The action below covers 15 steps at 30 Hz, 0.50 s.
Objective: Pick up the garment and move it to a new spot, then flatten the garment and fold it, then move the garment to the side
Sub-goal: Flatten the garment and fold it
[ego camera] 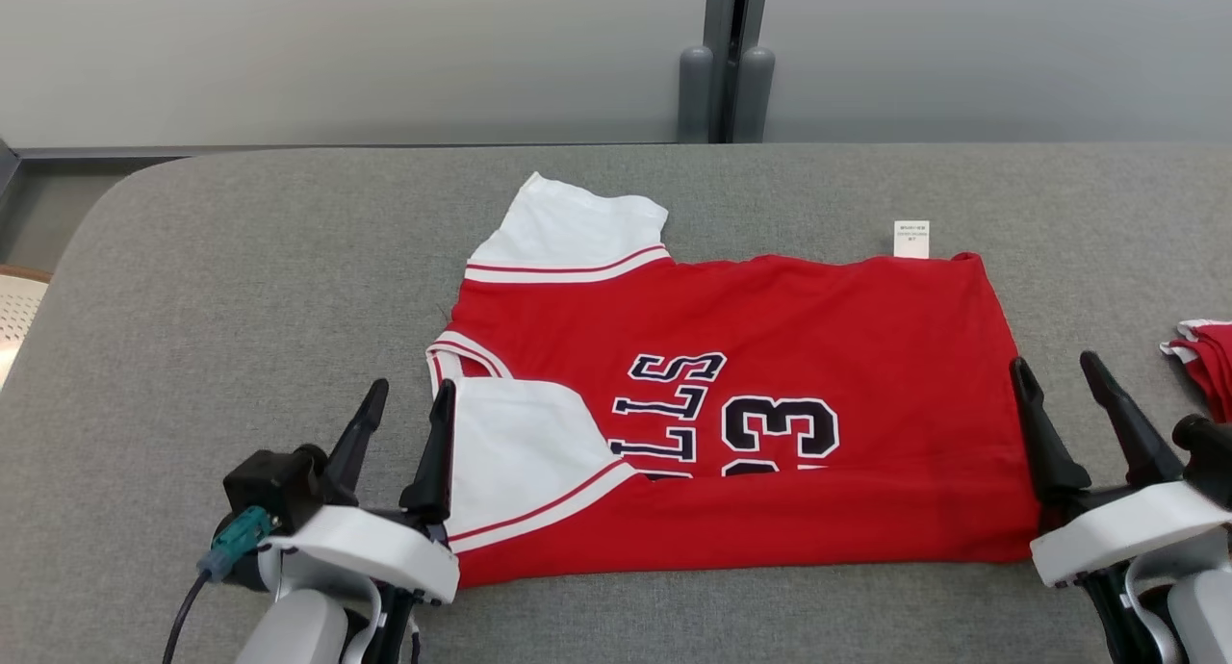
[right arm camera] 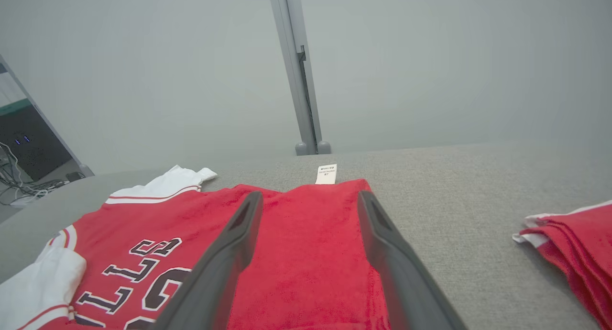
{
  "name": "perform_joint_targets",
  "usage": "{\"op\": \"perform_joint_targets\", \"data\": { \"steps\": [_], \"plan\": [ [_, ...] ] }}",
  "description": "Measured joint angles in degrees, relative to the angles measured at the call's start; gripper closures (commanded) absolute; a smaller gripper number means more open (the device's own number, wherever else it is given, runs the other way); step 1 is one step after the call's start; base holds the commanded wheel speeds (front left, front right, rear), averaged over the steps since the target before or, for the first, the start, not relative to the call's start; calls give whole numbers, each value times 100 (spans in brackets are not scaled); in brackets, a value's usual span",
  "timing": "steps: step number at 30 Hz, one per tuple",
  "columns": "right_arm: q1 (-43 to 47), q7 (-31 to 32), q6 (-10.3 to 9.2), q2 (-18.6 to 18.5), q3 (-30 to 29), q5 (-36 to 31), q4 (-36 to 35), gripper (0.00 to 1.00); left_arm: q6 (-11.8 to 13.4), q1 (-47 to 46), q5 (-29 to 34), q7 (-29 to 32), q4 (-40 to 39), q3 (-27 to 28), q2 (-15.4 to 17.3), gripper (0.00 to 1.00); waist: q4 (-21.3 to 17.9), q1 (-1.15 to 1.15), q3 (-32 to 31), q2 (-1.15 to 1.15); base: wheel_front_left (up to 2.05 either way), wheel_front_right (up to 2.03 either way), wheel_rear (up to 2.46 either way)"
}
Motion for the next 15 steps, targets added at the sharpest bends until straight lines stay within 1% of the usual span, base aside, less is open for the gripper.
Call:
{"op": "perform_joint_targets", "data": {
  "steps": [1,3,7,10,14,15],
  "plan": [
    [-142,-320,1,12,-35,-335,20,0,-34,-154,94,-13,-10,25,-36,0,-39,0,69,0,0,0,0],
    [-261,-454,0,112,-18,-466,48,0,-38,-360,274,-14,24,19,-40,0,-86,0,162,0,0,0,0],
    [-593,-548,0,227,134,-766,80,0,53,-949,512,41,357,8,66,0,-207,0,430,0,0,0,0],
    [-918,-576,0,290,224,-848,86,0,-4,-1674,625,583,673,-125,243,0,-324,0,705,0,0,0,0],
    [-1248,-623,0,424,291,-912,132,0,-152,-2644,773,1272,1092,-270,600,0,-536,0,1057,0,0,0,0],
    [-1340,-626,0,463,299,-915,141,0,-156,-2887,772,1408,1185,-256,675,0,-598,0,1144,0,0,0,0]
  ]
}}
